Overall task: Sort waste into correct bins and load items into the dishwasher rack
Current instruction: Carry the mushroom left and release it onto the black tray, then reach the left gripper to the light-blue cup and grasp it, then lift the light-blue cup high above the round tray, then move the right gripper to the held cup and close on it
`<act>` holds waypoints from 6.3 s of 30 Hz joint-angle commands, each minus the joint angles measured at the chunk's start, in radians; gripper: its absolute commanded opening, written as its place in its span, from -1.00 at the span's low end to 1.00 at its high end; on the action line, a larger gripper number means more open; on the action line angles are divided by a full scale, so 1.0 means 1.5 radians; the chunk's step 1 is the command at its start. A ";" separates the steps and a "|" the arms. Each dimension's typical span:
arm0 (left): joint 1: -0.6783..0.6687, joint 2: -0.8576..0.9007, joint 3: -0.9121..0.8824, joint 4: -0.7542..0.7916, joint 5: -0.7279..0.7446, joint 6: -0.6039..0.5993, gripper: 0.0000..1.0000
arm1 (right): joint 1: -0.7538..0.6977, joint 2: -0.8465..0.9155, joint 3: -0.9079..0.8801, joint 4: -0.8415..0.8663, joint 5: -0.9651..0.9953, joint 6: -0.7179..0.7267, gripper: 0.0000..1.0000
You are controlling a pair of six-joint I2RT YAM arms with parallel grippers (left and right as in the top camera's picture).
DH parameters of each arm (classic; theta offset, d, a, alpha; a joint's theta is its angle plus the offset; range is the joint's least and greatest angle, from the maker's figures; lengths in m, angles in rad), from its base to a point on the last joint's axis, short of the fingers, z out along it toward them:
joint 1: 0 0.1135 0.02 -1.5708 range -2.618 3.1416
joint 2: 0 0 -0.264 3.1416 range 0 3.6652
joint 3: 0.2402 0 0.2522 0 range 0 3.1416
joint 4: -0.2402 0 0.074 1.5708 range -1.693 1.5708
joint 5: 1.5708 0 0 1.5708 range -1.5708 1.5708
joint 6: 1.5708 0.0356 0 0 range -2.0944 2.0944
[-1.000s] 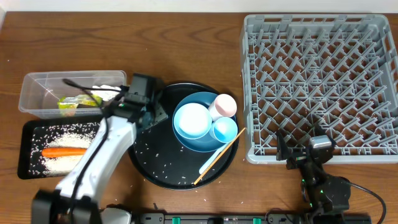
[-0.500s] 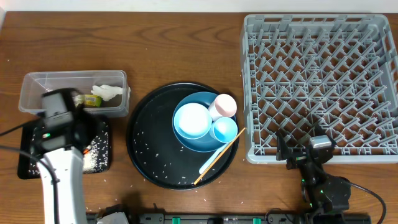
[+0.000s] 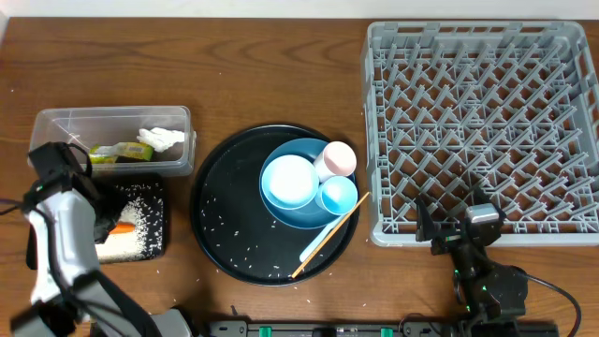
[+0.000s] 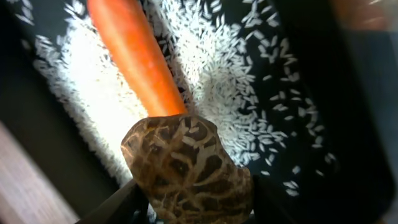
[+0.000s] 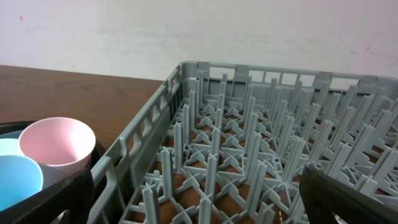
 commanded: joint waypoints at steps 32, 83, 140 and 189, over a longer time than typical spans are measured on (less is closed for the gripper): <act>-0.554 -0.235 0.092 -0.149 0.171 -0.009 0.15 | 0.002 -0.002 -0.001 -0.001 -0.005 -0.005 0.99; -0.918 0.042 0.093 0.110 -0.036 -0.104 -0.88 | 0.002 -0.002 -0.001 -0.001 -0.005 -0.005 0.99; -0.350 -0.074 0.092 0.260 1.069 0.180 -0.88 | 0.002 0.098 0.151 0.109 -0.500 0.354 0.98; -0.444 -0.073 0.092 0.343 1.009 0.143 -0.88 | 0.139 0.805 0.434 0.554 -0.717 0.462 0.91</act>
